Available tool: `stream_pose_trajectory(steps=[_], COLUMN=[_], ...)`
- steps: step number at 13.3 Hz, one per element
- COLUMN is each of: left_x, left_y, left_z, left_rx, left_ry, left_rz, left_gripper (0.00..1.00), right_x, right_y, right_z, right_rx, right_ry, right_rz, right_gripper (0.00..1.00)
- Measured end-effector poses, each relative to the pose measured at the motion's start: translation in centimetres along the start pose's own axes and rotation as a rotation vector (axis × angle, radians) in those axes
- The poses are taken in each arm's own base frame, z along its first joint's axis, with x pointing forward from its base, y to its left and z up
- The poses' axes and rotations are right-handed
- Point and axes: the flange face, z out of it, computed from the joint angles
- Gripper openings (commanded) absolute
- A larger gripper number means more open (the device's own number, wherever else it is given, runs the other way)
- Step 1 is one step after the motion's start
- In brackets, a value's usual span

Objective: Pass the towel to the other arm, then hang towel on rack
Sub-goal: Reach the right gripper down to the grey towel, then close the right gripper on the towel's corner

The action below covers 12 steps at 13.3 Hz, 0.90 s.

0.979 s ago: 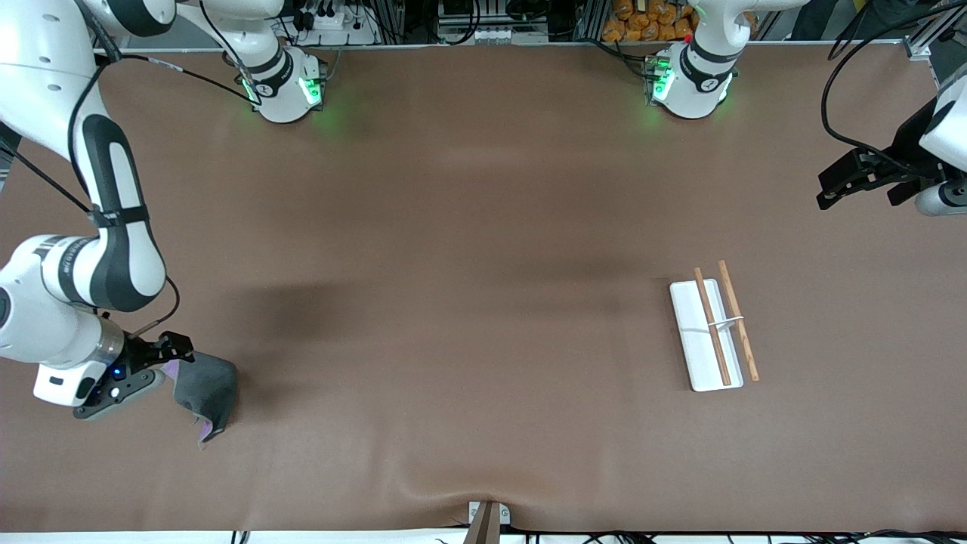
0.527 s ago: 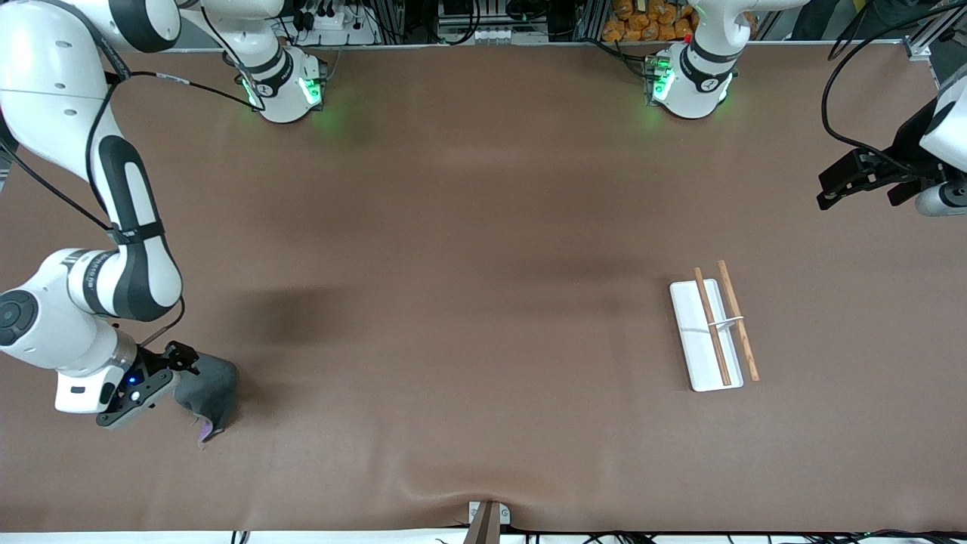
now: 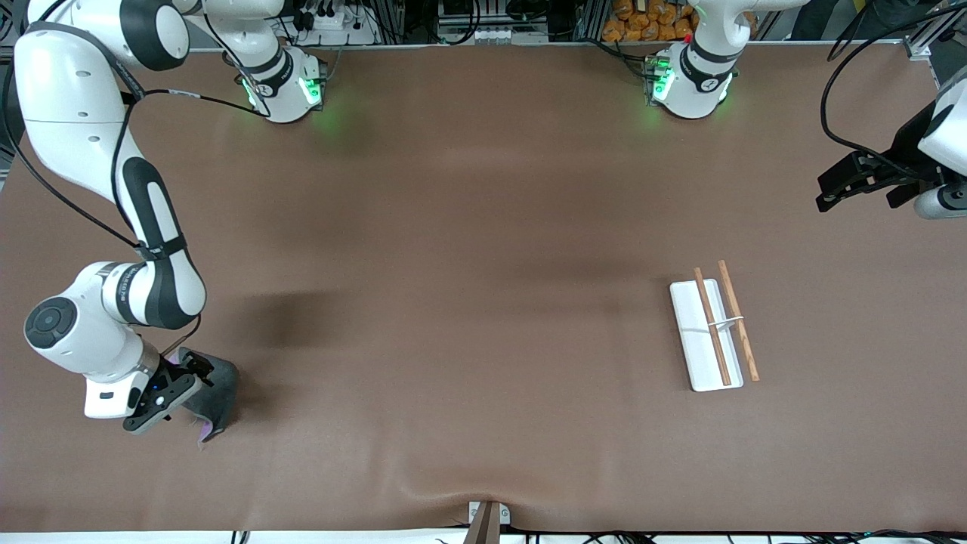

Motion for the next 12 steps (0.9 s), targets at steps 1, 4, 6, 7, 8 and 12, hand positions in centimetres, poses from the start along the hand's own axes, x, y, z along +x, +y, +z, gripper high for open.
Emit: stream_pose_trajectory(steps=[1,4,6,7,8,12], left_x=[0.0,0.0,0.0,0.0,0.0,0.0], left_y=[0.0,0.0,0.0,0.0,0.0,0.0], left_z=[0.0,0.0,-0.1,-0.1,-0.1,-0.1], left_rx=[0.0,0.0,0.0,0.0,0.0,0.0], left_ry=[0.0,0.001,0.003,0.002,0.002,0.003], left_rz=[0.0,0.0,0.0,0.0,0.0,0.0], left_gripper=[1.0,1.0,1.0,1.0,1.0,1.0], right_x=[0.0,-0.2,-0.2,-0.3,-0.2,-0.1], right_y=[-0.1,-0.4,-0.5,-0.5,-0.5,-0.4], right_z=[0.3,1.1,1.6,1.8,1.9,1.8], right_rx=[0.007,0.036,0.045,0.042,0.033,0.028], right_ry=[0.004,0.022,0.024,0.027,0.034,0.042], right_rz=[0.008,0.049,0.058,0.06,0.061,0.066], right_gripper=[1.0,1.0,0.67,0.29,0.09,0.0])
